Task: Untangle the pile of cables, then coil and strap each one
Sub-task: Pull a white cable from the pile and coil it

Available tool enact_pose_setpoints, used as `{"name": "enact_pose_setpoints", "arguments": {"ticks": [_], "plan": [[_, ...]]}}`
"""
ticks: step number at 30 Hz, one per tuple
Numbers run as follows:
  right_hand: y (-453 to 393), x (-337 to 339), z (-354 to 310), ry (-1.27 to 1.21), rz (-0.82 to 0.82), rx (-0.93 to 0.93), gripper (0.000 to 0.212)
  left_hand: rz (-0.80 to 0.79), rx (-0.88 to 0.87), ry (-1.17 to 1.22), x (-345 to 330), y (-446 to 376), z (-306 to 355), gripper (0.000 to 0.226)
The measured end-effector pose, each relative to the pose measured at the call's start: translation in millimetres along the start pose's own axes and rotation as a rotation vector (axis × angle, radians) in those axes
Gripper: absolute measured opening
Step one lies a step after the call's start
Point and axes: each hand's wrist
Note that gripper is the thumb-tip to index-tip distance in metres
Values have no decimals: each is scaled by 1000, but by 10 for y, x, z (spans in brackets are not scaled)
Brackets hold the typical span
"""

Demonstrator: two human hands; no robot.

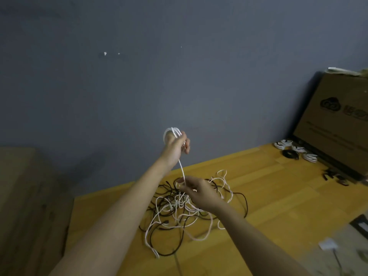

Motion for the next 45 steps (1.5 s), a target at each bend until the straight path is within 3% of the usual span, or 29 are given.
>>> {"name": "enact_pose_setpoints", "arguments": {"ticks": [3, 6, 9, 12, 14, 17, 22, 25, 28, 32, 39, 45], "plan": [[63, -124, 72, 22, 24, 75, 14, -143, 131, -512, 46, 113, -381, 11], [114, -88, 216, 64, 139, 46, 8, -315, 219, -1006, 209, 254, -687, 16], [191, -8, 381, 89, 241, -36, 8, -508, 372, -1060, 258, 367, -775, 24], [239, 17, 445, 154, 298, -32, 11, -680, 474, -1032, 179, 479, -818, 61], [261, 29, 460, 230, 287, -19, 20, -730, 429, -1024, 117, 538, -844, 52], [318, 66, 545, 276, 252, 4, 24, -669, 421, -812, 139, 565, -889, 43], [418, 92, 712, 61, 386, -23, 8, -262, 371, -519, 250, 563, -966, 33], [513, 99, 940, 5, 480, -189, 4, 70, 404, -371, 347, 451, -974, 26], [709, 101, 1221, 54, 444, -411, 6, 261, 386, -309, 526, 343, -931, 29], [749, 133, 1341, 57, 416, -470, 13, 229, 366, -331, 575, 279, -902, 33], [416, 209, 1076, -32, 368, -404, 15, 39, 280, -335, 280, 158, -834, 33], [99, 310, 667, -157, 320, -235, 54, -112, 183, -363, 129, 90, -610, 28]]}}
Point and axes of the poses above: each hand's wrist, its own y-axis away from the middle knuckle, its own x-axis out of the back of the hand, z = x × y, and after that the axes turned 15 degrees about -z, right-handed
